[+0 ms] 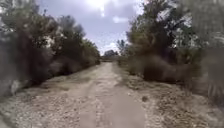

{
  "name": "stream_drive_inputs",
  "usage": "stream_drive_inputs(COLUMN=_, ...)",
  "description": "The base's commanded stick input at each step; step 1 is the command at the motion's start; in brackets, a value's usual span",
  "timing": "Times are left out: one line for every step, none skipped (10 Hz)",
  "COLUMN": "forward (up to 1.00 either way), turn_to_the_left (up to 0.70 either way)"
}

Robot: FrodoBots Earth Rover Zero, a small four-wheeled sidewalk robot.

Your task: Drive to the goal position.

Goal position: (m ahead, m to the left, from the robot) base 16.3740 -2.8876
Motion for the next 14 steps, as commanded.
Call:
stream_drive_inputs(forward=0.85, turn_to_the_left=0.00)
stream_drive_inputs(forward=0.85, turn_to_the_left=0.00)
stream_drive_inputs(forward=0.85, turn_to_the_left=0.02)
stream_drive_inputs(forward=0.85, turn_to_the_left=0.13)
stream_drive_inputs(forward=0.85, turn_to_the_left=0.34)
stream_drive_inputs(forward=0.85, turn_to_the_left=0.31)
stream_drive_inputs(forward=0.85, turn_to_the_left=0.18)
stream_drive_inputs(forward=0.85, turn_to_the_left=0.04)
stream_drive_inputs(forward=0.85, turn_to_the_left=0.00)
stream_drive_inputs(forward=0.85, turn_to_the_left=0.00)
stream_drive_inputs(forward=0.85, turn_to_the_left=0.00)
stream_drive_inputs(forward=0.85, turn_to_the_left=0.00)
stream_drive_inputs(forward=0.85, turn_to_the_left=0.00)
stream_drive_inputs(forward=0.85, turn_to_the_left=0.00)
